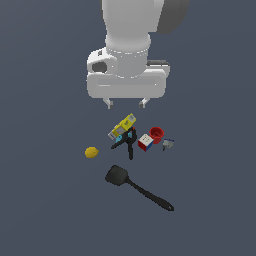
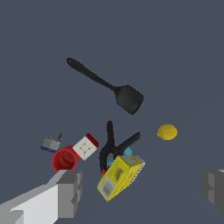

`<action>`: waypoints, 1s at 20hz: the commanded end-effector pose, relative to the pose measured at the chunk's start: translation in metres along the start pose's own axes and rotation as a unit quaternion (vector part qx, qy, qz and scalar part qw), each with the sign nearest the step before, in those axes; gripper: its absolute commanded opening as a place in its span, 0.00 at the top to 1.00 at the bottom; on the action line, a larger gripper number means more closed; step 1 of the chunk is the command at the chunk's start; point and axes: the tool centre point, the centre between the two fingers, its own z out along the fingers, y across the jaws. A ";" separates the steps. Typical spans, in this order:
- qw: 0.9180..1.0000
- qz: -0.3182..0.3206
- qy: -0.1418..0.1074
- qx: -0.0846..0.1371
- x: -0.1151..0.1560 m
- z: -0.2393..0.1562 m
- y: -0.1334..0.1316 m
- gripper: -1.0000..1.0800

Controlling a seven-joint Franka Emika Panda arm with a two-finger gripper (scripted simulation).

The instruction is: Pick up a designated object from a clutter of objects.

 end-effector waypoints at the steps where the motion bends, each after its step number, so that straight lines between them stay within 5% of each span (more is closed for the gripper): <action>1: 1.000 -0.004 0.001 -0.002 0.000 -0.002 0.001 0.04; 10: 1.000 -0.013 0.000 -0.002 0.000 0.010 -0.006 0.04; 20: 0.998 -0.068 -0.002 -0.003 -0.006 0.068 -0.044 0.04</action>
